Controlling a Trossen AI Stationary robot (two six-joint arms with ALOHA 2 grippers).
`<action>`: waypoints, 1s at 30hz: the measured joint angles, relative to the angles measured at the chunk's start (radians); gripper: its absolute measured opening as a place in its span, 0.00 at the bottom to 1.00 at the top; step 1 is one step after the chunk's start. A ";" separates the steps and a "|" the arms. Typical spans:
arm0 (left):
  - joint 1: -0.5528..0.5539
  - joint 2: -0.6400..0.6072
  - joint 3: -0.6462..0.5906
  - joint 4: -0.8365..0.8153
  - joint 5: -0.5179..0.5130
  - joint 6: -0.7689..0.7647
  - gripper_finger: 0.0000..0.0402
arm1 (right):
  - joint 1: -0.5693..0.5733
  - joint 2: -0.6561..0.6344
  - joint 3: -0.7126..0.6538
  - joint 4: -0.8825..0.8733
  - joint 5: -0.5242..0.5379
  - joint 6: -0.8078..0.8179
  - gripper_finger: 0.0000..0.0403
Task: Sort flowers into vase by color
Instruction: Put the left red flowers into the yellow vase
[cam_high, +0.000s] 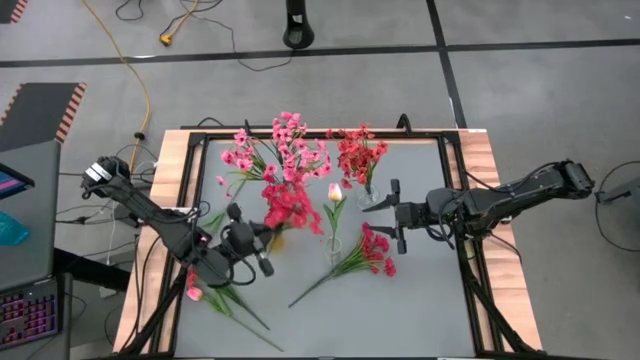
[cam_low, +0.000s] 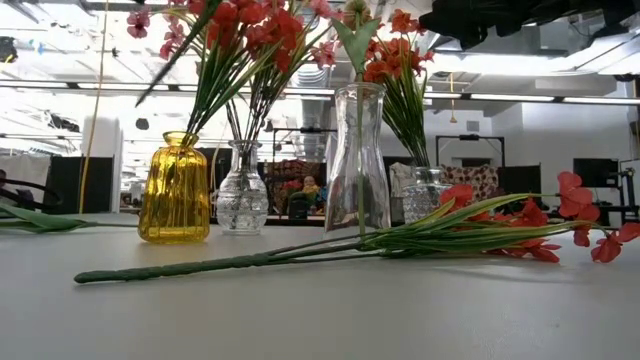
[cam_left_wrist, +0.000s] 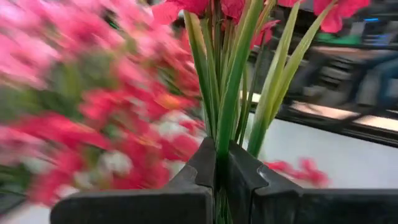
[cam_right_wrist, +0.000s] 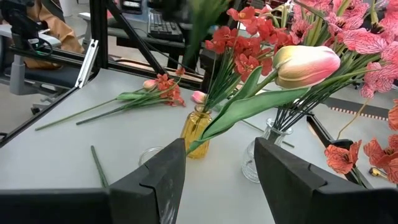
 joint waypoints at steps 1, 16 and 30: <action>0.000 0.000 0.000 0.010 -0.038 0.034 0.00 | 0.000 0.000 0.000 0.000 0.000 0.000 0.54; -0.001 0.000 -0.090 0.030 -0.322 -0.058 0.00 | 0.000 0.000 0.000 0.000 0.000 0.000 0.54; 0.059 0.000 -0.090 0.167 -0.300 0.036 0.00 | 0.000 0.000 0.000 0.000 0.000 0.000 0.54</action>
